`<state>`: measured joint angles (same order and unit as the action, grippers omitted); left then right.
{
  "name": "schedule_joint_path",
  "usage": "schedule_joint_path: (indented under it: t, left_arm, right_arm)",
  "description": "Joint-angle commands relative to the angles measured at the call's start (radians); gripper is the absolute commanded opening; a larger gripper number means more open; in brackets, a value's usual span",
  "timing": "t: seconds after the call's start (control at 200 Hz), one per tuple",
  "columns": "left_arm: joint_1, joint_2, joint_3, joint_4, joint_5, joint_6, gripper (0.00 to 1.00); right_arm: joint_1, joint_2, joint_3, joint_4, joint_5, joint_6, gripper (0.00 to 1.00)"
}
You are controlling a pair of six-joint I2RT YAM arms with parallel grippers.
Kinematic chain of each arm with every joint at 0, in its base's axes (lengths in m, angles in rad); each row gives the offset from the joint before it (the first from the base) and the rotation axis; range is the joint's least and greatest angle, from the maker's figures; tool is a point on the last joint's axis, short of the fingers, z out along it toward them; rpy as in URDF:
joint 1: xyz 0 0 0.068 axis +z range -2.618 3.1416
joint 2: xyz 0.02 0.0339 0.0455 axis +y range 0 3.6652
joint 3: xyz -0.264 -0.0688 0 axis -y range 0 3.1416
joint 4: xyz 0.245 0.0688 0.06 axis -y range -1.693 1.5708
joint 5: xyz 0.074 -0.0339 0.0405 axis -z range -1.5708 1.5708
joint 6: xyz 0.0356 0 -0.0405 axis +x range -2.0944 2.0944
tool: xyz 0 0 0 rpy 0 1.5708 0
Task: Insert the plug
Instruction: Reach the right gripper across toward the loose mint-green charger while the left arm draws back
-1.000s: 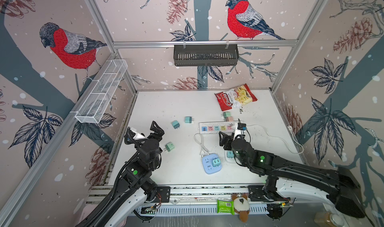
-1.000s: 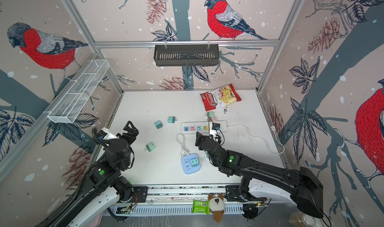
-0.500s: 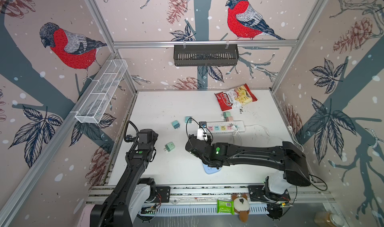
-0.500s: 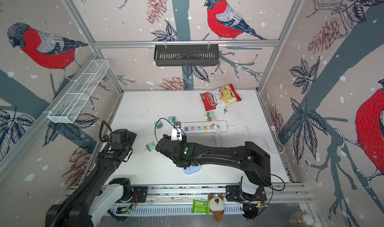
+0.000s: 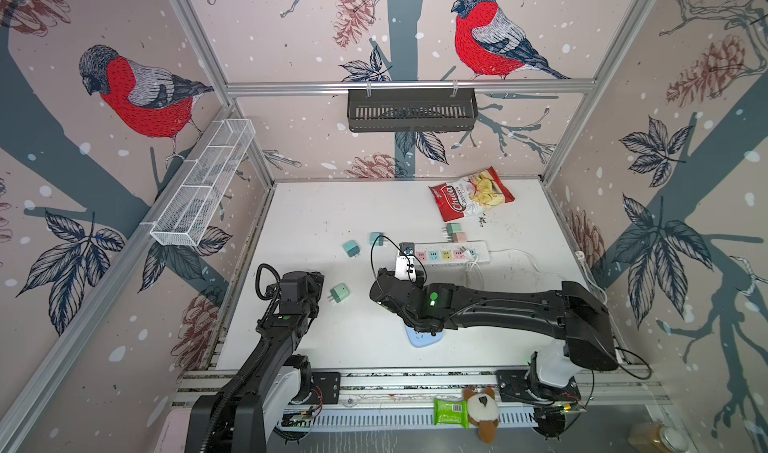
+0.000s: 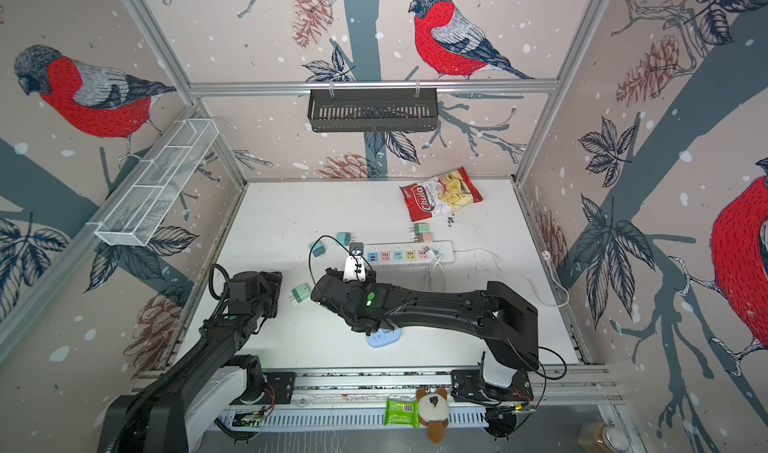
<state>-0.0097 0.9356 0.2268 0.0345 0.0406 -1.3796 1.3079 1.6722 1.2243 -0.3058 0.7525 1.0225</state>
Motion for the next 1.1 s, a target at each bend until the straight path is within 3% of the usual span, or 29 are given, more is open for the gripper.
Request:
schedule_joint_path:
  t: [0.0,0.21,0.896,1.096]
  left_arm:
    - [0.001,0.041,0.051,-0.085,0.058,0.001,0.87]
    - [-0.015,0.055,0.011,-0.005,0.103,-0.022,0.87]
    - [-0.330,0.132,0.057,0.091,0.018,-0.084,0.88]
    - [-0.349,0.164,0.087,0.115,0.024,-0.054,0.89]
  right_arm:
    - [-0.002,-0.017,-0.009,-0.006,0.024,0.013,0.77]
    - [-0.013,-0.047,-0.041,-0.004,0.031,0.027,0.79]
    - [-0.037,-0.079,-0.082,0.000,0.025,0.044,0.80]
    - [-0.042,-0.089,-0.098,0.018,0.024,0.047,0.81]
